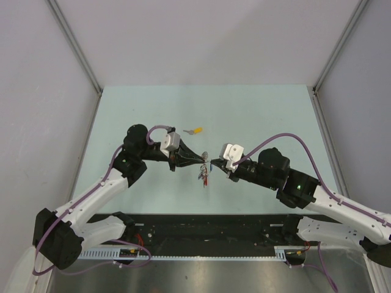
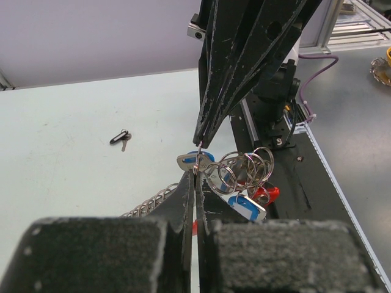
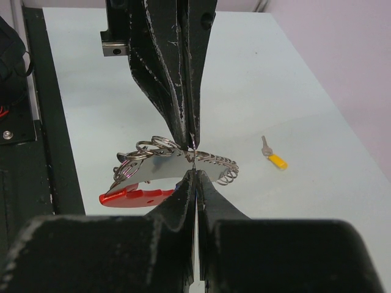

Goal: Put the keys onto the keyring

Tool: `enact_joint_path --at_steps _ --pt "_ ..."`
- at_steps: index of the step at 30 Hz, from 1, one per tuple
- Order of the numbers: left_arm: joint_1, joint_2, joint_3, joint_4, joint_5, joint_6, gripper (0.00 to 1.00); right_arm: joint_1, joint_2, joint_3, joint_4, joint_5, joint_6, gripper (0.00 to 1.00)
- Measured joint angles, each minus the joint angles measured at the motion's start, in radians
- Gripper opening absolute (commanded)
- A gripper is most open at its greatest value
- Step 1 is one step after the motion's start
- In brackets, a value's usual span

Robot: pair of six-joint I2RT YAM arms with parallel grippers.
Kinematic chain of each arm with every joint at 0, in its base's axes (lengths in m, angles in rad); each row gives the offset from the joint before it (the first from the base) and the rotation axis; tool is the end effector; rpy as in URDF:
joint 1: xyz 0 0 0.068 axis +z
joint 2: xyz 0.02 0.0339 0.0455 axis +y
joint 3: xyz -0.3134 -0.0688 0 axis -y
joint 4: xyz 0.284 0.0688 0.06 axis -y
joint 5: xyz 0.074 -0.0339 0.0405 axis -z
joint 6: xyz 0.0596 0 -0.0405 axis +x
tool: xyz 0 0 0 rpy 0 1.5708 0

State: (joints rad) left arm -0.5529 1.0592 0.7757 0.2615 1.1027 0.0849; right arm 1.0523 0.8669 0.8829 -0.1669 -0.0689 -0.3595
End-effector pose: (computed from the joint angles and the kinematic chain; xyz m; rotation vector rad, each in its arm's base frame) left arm 0.1907 -0.1802 0.3627 1.3071 1.1242 -1.2189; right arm 0.1115 0.2036 0.3969 -1.1776 1.3014 0.5688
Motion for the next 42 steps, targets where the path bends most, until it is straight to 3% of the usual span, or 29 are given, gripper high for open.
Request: enact_joint_path --at_steps 42 --pt "0.000 -0.020 -0.024 0.025 -0.027 -0.013 0.00 -0.001 0.000 0.000 0.008 0.004 0.019 0.00"
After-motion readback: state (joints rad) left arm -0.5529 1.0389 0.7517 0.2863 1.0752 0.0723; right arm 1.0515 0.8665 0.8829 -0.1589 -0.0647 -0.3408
